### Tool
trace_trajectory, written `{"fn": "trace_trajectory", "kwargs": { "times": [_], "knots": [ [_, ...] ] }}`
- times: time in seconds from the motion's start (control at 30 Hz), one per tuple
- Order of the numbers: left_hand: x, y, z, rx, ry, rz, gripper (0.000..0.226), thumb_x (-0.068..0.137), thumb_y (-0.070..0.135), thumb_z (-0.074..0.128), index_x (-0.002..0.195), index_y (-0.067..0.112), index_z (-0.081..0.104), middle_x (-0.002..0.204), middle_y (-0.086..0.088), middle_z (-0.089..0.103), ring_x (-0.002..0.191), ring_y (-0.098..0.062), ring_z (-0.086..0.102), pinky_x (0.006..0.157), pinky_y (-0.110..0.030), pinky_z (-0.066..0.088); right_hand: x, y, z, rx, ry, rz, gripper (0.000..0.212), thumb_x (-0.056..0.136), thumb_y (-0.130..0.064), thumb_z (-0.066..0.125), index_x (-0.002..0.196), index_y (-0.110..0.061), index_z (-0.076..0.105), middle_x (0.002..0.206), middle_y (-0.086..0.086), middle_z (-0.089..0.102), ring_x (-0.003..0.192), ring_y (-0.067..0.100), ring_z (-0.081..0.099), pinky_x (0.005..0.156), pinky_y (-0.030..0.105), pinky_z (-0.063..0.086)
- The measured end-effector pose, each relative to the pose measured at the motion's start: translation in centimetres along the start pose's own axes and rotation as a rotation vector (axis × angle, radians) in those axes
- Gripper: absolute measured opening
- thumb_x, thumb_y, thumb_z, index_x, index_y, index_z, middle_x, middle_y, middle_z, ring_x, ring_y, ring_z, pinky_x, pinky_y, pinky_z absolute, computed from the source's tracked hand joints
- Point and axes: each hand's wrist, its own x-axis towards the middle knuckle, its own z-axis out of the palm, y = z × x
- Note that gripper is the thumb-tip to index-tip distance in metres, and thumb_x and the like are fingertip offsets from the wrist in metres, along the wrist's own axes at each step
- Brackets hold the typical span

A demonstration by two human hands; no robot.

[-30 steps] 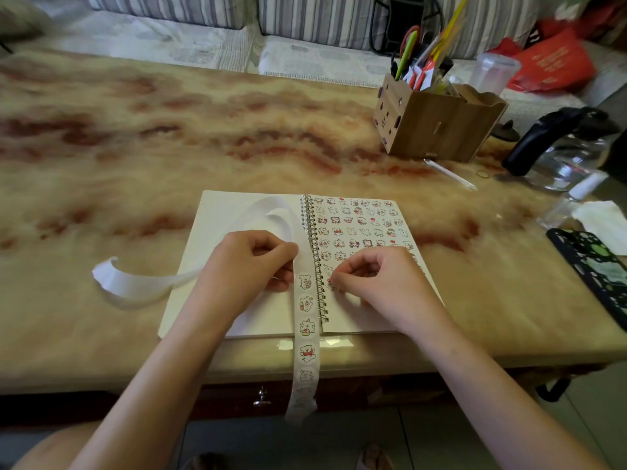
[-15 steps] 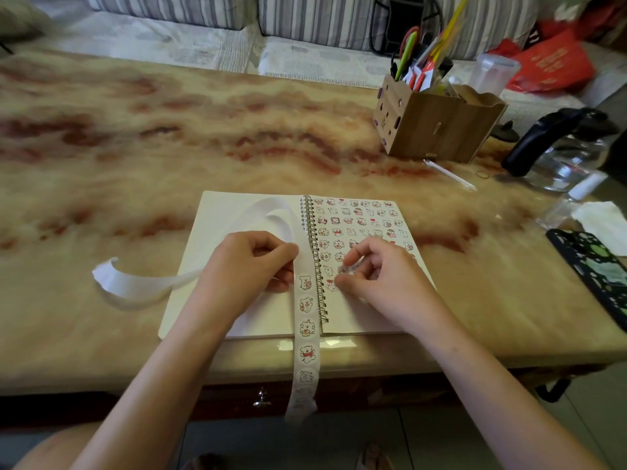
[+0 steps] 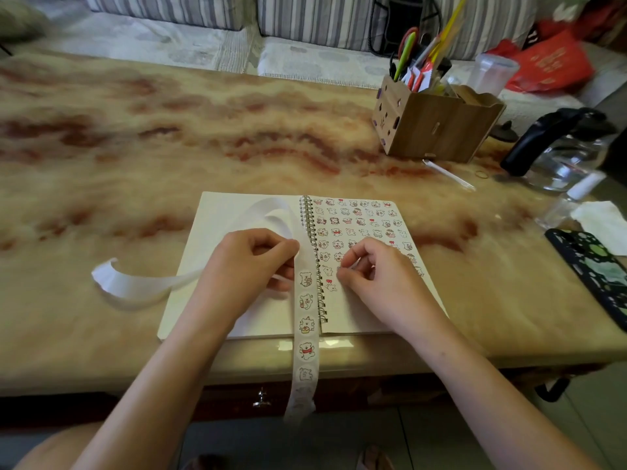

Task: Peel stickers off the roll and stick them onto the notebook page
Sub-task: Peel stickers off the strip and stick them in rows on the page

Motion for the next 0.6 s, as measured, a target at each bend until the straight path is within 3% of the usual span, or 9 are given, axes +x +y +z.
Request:
{"fn": "trace_trajectory", "kwargs": {
  "times": [0.13,0.2,0.27,0.47,0.6],
  "knots": [
    [-0.1,0.3,0.1,-0.045,0.013,0.078,0.015,0.088,0.010,0.061,0.077,0.002,0.068,0.070,-0.011,0.070,0.058,-0.010,0.066,0.057,-0.021,0.057,-0.5,-0.9,-0.4,0.240,0.016,-0.056,0.009,0.091,-0.028,0.060,0.084,-0.024,0.061,0.074,0.000,0.068,0.056,0.007,0.058,0.059,0.025,0.045],
    [-0.1,0.4,0.2,-0.063,0.026,0.110,0.015,0.089,0.011,0.061,0.079,0.002,0.068,0.075,-0.014,0.070,0.061,-0.012,0.066,0.058,-0.022,0.057,-1.1,-1.8,-0.5,0.403,0.007,-0.116,0.007,0.090,-0.025,0.062,0.084,-0.022,0.064,0.075,0.003,0.071,0.060,0.008,0.063,0.055,0.019,0.046],
    [-0.1,0.4,0.2,-0.075,0.040,0.135,0.015,0.089,0.013,0.061,0.080,0.003,0.068,0.077,-0.018,0.071,0.065,-0.015,0.067,0.060,-0.023,0.058,-1.5,-2.5,-0.6,0.512,0.002,-0.148,0.002,0.085,-0.020,0.069,0.085,-0.020,0.067,0.077,0.003,0.072,0.067,0.010,0.066,0.053,0.021,0.051],
    [-0.3,0.4,0.5,-0.110,0.051,0.176,0.015,0.089,0.013,0.061,0.082,0.003,0.068,0.069,-0.005,0.072,0.063,-0.011,0.069,0.057,-0.018,0.054,-1.6,-3.1,-0.5,0.617,-0.005,-0.149,0.015,0.076,-0.005,0.076,0.084,-0.016,0.071,0.075,0.001,0.072,0.069,0.008,0.066,0.052,0.020,0.050],
    [-0.2,0.3,0.7,-0.092,0.081,0.200,0.015,0.089,0.014,0.062,0.079,0.005,0.068,0.069,-0.007,0.072,0.063,-0.012,0.068,0.058,-0.018,0.054,-1.6,-3.0,-0.5,0.702,-0.050,-0.085,0.017,0.074,-0.003,0.077,0.088,-0.010,0.070,0.072,0.001,0.070,0.061,0.007,0.061,0.044,0.020,0.044]
  ]
}}
